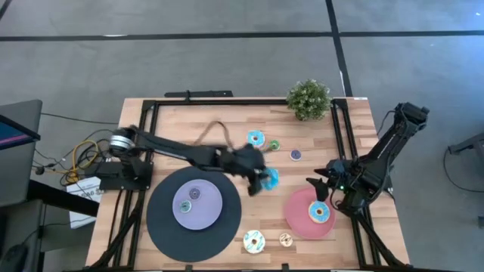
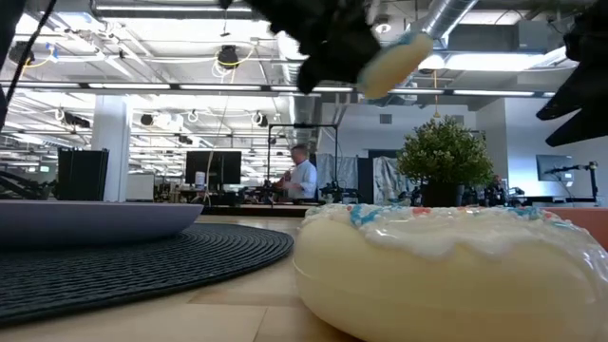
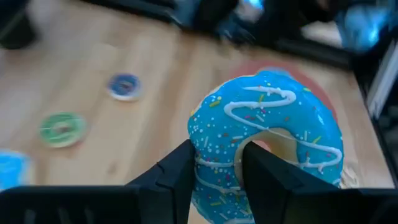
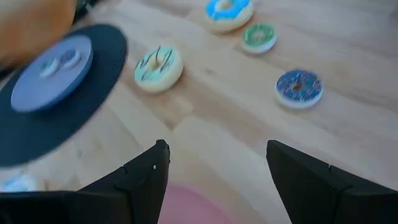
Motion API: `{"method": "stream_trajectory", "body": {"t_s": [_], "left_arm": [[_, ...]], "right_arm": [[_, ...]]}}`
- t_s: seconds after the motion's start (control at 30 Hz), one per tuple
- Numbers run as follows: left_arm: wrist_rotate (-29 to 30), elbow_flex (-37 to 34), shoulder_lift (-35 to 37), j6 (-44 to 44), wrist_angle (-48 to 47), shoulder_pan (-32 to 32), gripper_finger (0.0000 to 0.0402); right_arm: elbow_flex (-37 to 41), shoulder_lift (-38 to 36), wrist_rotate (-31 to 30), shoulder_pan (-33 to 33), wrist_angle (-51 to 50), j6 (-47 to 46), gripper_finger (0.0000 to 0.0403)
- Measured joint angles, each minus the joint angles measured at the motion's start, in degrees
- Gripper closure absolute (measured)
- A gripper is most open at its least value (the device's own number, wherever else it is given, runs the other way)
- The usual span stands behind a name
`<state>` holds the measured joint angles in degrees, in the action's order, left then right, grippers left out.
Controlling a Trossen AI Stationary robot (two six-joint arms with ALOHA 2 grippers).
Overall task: Pick & Place donuts
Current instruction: Put the left large blue donut on the pink plate
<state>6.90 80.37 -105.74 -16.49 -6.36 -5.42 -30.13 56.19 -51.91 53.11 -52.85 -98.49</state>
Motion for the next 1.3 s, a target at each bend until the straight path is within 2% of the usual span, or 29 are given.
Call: {"method": "stream_trajectory", "body": {"t_s": [0.3,0.4,0.53,0.7,1.3], "left_arm": [[-0.47,34.08,-22.95,8.96,-17.36,-3.36,0.0285],[-0.72,41.98,-28.97,10.33,-19.79,-3.78,0.0285],[-4.12,49.94,-35.31,10.51,-20.24,-3.90,0.0285],[-6.67,53.76,-40.12,9.96,-19.47,-3.90,0.0285],[-4.21,53.38,-42.59,11.86,-18.86,-3.75,0.0285]], "right_arm": [[0.00,-0.01,0.45,-7.27,-4.67,0.03,0.0143],[0.00,-0.16,0.40,-10.00,-5.90,0.01,0.0143],[0.00,-0.41,-0.91,-13.63,-7.37,0.10,0.0143],[0.00,-0.72,-0.95,-17.19,-8.50,0.15,0.0143],[0.01,-0.76,-2.10,-22.61,-7.86,1.53,0.0143]]}}
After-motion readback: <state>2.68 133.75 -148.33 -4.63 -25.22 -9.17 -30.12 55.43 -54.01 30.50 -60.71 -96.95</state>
